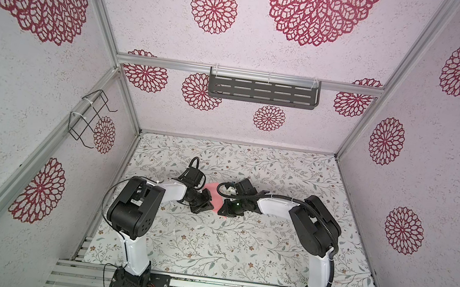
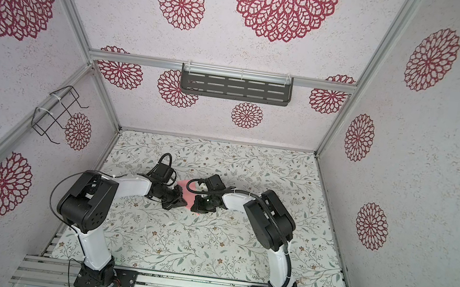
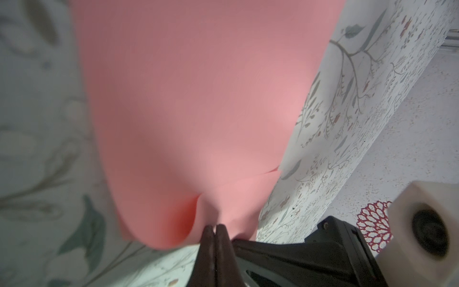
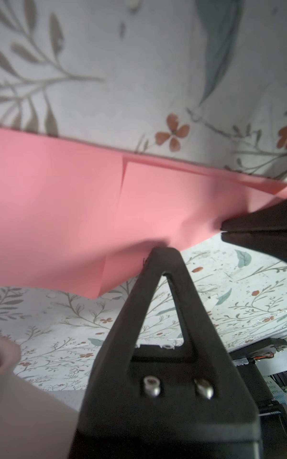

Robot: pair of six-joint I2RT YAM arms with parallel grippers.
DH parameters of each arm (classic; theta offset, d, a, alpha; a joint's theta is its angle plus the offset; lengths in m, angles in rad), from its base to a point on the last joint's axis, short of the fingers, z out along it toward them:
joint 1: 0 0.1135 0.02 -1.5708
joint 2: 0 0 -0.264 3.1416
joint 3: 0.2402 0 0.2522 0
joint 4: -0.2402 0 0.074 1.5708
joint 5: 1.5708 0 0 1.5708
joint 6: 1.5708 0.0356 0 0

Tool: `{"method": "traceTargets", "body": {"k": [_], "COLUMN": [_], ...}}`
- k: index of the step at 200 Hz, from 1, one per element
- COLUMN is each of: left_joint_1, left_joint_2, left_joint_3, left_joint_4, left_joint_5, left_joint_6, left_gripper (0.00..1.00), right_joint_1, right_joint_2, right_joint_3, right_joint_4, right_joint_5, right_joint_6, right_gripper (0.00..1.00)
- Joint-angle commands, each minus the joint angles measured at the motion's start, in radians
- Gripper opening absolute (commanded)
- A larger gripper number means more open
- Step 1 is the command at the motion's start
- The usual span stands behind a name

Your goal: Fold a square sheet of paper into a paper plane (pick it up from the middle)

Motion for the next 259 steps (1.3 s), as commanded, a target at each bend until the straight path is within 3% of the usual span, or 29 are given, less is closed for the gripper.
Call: {"method": "traceTargets", "body": {"k": [1,131,259], "left_joint_1": [-0.003,-0.004,-0.004], "left_joint_2": [0.095,0.139,0.139], "left_joint_3": [-0.050,-0.037,-0.018], "left_joint_4": [-0.128,-0.146,-0.175], "left_joint_5": [-0.159,-0.167,-0.188], "left_joint_6": [0.010,0.028,0.040], "left_gripper": [0.00,0.00,0.00], "right_joint_1": [-0.011,-0.037,-0.064], "right_joint_2": [-0.041,-0.078,-0.100], "right_joint_3": [-0.015,-0.050,-0.124], "right_joint_4": [-0.021,0.018,-0.071], "right_joint_5": [0.000,-0.014,0.021], "right_joint_6": [0.010,0.049,0.028], "right_gripper": [0.05,0.06,0.06]}}
